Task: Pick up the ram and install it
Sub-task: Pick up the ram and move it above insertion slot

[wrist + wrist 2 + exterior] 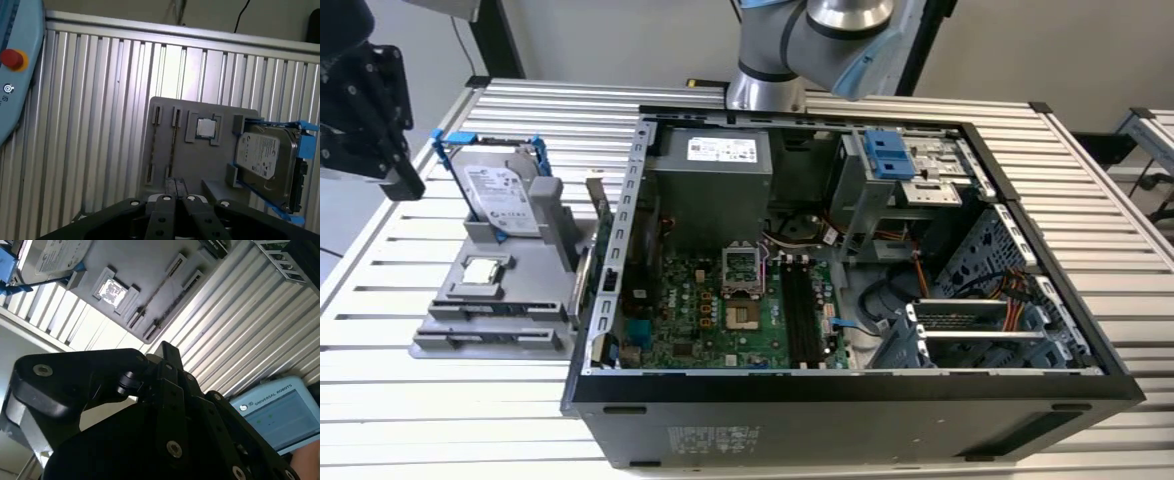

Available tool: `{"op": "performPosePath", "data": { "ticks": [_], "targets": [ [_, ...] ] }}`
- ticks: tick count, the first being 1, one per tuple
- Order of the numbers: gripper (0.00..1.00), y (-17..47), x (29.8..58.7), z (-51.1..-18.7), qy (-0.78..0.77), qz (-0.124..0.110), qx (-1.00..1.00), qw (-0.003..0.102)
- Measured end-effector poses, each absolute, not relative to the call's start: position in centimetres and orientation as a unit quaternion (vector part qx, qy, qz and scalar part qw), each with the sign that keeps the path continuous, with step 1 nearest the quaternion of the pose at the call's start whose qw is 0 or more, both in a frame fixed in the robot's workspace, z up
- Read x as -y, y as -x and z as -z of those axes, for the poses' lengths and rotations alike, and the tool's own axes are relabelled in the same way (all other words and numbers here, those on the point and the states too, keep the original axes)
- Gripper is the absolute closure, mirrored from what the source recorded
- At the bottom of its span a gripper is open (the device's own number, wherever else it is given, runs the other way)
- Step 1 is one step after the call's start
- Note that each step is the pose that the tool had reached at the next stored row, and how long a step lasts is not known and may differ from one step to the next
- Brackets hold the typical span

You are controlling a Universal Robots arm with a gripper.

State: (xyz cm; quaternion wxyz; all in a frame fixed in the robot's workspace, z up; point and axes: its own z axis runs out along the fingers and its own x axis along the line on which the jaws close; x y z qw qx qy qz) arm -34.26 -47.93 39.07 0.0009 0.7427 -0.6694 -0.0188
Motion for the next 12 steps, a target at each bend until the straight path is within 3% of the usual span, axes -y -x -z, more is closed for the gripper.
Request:
{"op": "performPosePath", "data": {
  "ticks": [5,6,12],
  "targets": [
    [1.00,34.35,47.93,-39.06,-0.743,0.019,0.669,0.001],
    [0.00,34.37,47.93,-39.06,-0.743,0.019,0.669,0.001],
    [0.00,34.48,47.93,-39.06,-0.743,0.019,0.669,0.001]
  ]
}}
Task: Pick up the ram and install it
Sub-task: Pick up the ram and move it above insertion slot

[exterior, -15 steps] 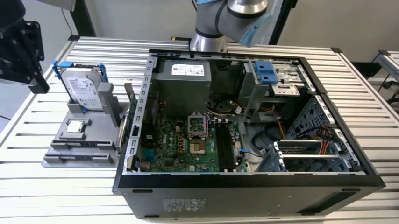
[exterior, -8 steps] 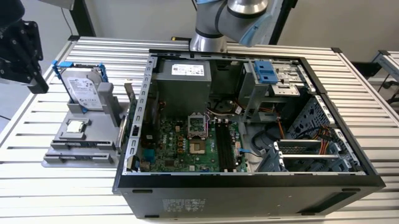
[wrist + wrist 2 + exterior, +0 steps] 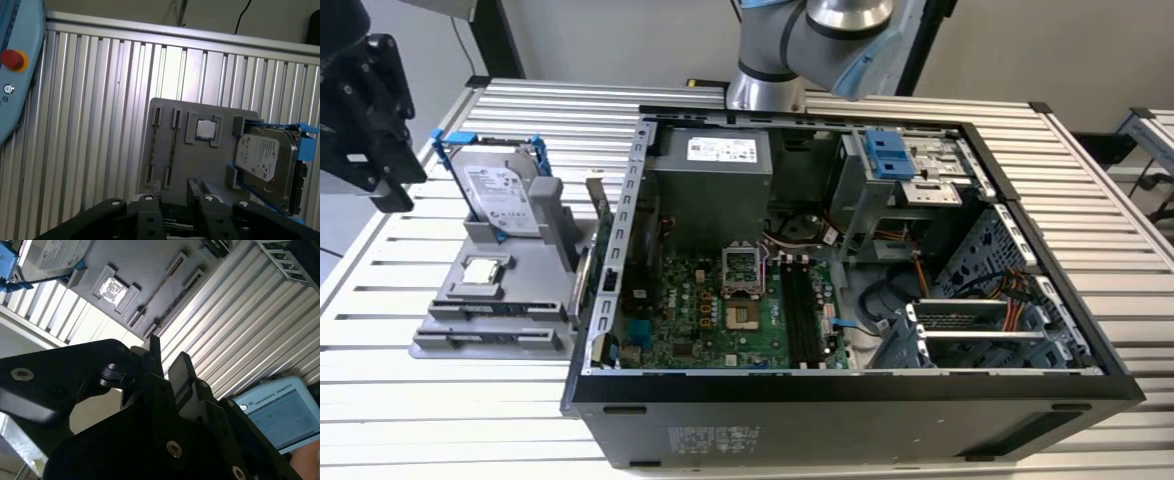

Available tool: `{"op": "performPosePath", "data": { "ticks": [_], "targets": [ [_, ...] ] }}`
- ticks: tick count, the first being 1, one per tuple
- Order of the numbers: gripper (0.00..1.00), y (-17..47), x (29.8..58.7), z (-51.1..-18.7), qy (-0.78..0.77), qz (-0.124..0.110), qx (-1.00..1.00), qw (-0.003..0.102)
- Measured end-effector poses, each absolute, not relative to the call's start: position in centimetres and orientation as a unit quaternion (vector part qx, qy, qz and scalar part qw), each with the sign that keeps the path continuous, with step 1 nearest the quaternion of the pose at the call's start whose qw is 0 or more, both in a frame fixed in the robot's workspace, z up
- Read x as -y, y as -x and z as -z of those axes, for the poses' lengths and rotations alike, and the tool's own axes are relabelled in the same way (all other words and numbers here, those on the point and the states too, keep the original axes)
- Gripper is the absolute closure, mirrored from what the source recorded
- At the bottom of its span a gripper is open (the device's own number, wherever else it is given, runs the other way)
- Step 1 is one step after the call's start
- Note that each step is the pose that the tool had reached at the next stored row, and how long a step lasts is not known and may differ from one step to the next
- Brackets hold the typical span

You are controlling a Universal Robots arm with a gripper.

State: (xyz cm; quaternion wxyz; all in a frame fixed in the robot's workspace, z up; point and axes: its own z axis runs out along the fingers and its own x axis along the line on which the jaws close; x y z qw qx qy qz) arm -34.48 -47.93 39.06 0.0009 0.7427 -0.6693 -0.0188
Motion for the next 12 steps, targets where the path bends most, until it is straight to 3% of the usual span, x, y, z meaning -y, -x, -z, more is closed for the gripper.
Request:
{"op": "performPosePath", "data": {
  "ticks": [12],
  "targets": [
    [0.00,34.56,47.94,-38.25,-0.722,0.019,0.692,0.000]
  ]
}}
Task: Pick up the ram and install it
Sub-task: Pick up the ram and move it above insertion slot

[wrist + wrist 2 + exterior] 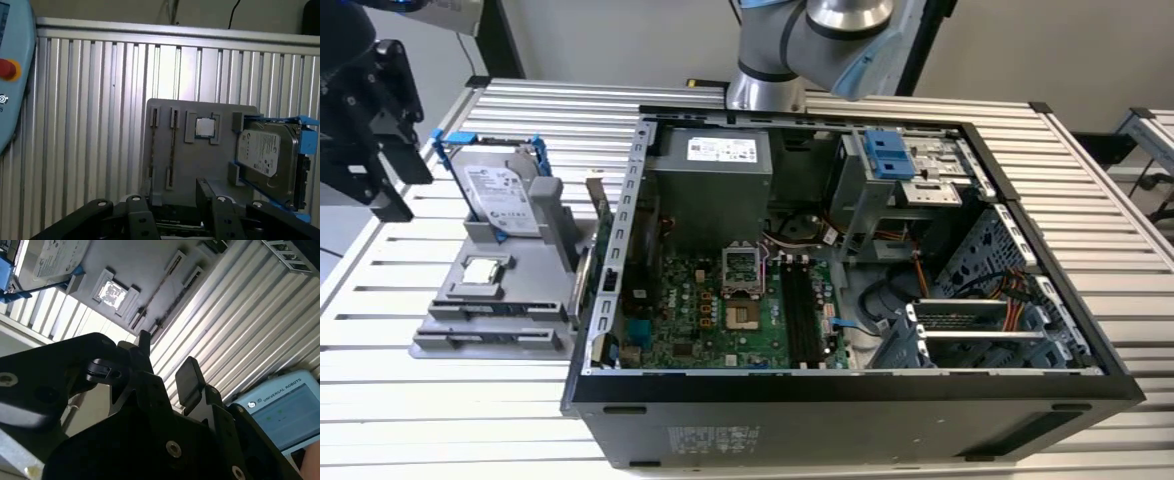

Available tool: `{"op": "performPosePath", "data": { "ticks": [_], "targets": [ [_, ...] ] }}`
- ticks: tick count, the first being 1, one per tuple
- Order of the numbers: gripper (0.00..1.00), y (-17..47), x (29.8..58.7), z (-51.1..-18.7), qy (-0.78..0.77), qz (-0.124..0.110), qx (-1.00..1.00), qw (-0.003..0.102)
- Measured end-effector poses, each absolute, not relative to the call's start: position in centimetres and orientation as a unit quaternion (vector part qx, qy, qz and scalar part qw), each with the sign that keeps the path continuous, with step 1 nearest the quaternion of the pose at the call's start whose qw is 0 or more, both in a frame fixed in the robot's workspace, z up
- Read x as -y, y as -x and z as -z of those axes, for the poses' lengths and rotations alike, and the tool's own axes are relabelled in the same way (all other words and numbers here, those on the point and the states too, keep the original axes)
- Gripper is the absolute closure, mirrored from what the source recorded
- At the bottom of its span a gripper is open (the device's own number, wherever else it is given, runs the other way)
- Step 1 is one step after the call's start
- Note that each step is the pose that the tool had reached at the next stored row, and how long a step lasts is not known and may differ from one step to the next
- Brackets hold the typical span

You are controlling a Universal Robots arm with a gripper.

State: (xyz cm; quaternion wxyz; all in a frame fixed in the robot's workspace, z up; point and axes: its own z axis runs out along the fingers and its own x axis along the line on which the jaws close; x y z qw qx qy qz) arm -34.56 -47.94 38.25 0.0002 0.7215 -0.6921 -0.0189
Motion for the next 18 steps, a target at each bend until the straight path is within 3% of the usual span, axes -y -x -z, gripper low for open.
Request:
{"op": "performPosePath", "data": {
  "ticks": [18],
  "targets": [
    [0.00,34.6,47.9,-35.6,-0.721,0.019,0.693,0.000]
  ]
}}
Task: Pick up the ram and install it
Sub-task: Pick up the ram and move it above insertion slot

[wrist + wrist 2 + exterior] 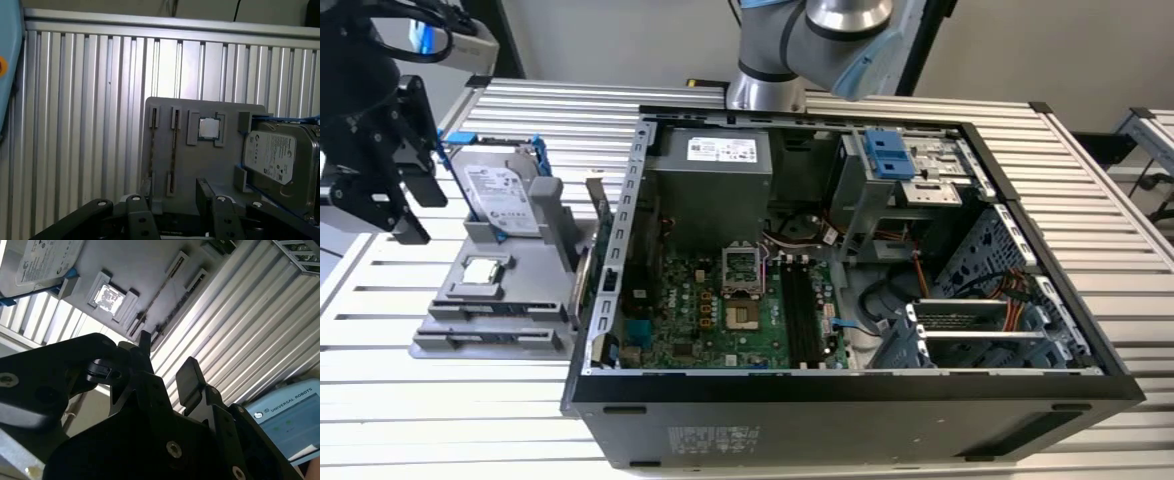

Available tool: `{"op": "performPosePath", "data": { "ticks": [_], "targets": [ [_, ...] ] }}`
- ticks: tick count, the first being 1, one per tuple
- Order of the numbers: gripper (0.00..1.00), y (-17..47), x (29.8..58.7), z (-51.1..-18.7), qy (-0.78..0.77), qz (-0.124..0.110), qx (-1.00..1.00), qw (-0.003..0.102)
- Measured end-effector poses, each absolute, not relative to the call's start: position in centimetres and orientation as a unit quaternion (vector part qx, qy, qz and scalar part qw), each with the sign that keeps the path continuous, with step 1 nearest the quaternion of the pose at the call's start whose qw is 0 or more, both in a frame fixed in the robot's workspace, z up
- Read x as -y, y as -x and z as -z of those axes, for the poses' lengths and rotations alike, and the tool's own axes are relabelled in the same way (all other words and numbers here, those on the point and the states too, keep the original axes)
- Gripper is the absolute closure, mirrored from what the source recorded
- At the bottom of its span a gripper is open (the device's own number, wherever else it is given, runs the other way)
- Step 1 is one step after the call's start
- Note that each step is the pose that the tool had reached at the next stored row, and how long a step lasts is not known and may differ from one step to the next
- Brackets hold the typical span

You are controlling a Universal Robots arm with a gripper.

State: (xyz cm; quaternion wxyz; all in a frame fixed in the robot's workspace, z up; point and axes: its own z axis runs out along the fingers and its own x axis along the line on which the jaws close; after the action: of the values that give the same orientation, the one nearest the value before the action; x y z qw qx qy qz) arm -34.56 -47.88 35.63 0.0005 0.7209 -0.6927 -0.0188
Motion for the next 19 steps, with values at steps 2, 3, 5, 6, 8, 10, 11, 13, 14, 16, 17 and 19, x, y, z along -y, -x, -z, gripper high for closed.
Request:
{"op": "performPosePath", "data": {
  "ticks": [2,3,5,6,8,10,11,13,14,16,17,19],
  "targets": [
    [0.00,34.6,47.9,-35.5,-0.721,0.019,0.693,0.000],
    [0.00,34.6,47.9,-35.5,-0.721,0.019,0.693,0.000],
    [0.00,34.6,47.9,-35.3,-0.721,0.019,0.693,0.000],
    [0.00,34.6,47.9,-35.3,-0.721,0.019,0.693,0.001],
    [0.00,34.6,47.9,-35.0,-0.721,0.019,0.693,0.000],
    [0.00,34.6,47.9,-34.7,-0.721,0.019,0.693,0.000],
    [0.00,34.6,47.9,-34.5,-0.721,0.019,0.693,0.000],
    [0.00,34.6,47.9,-34.2,-0.720,0.019,0.693,0.000],
    [0.00,34.6,47.9,-34.0,-0.720,0.019,0.694,0.000],
    [0.00,34.6,47.9,-33.6,-0.719,0.019,0.695,0.000],
    [0.00,34.6,47.9,-33.4,-0.719,0.019,0.695,0.000],
    [0.00,34.5,47.9,-33.1,-0.718,0.019,0.696,0.000]
  ]
}}
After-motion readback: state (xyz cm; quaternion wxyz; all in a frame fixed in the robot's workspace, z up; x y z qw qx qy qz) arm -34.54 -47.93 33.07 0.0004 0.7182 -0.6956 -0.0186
